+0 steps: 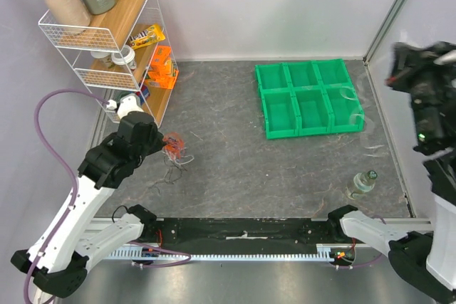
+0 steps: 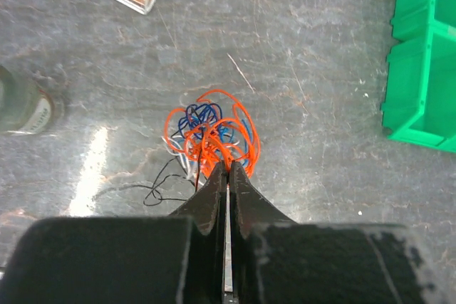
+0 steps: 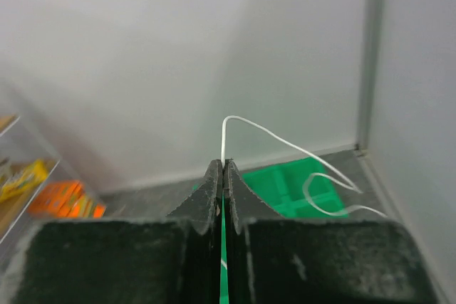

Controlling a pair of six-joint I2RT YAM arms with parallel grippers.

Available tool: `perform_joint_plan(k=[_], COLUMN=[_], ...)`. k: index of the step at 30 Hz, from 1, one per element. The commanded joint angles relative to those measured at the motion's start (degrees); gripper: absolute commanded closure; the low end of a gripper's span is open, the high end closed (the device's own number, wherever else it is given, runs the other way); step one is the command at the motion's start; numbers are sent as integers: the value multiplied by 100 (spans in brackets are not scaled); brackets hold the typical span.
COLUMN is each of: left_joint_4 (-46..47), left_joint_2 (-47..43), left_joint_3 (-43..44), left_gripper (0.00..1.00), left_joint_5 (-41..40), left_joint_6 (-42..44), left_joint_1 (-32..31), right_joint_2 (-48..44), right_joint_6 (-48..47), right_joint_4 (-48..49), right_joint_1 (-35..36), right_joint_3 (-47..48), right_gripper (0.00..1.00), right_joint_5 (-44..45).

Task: Untangle the cables

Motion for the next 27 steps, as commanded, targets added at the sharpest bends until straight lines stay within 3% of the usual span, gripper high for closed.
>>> perform_joint_plan(k=[1,7,12,17,27], left_joint_4=[459,696,960,1074,1127], left_joint_2=[52,61,61,132,26], left_joint_3=[-151,-397,-599,-643,-731], left_gripper=[99,98,98,98,98], left_joint_5=[408,1041,1446,1841,2158], left_joint_6=[-403,-509,-570,-562,-395], left_joint_1=[4,-4,-22,-4,-4], right_joint_2=[276,531,882,1392,1542], right_joint_6=[497,312,1006,1060,630], right_joint_4=[383,515,1384,1482,1649], right_joint_1=[6,6,15,6,-3], right_joint_3=[-575,-1041,-1472,-1340,-1473], right_gripper=[100,100,100,100,100], right_joint_5=[-2371,-2680,-2874,-2988,-2699])
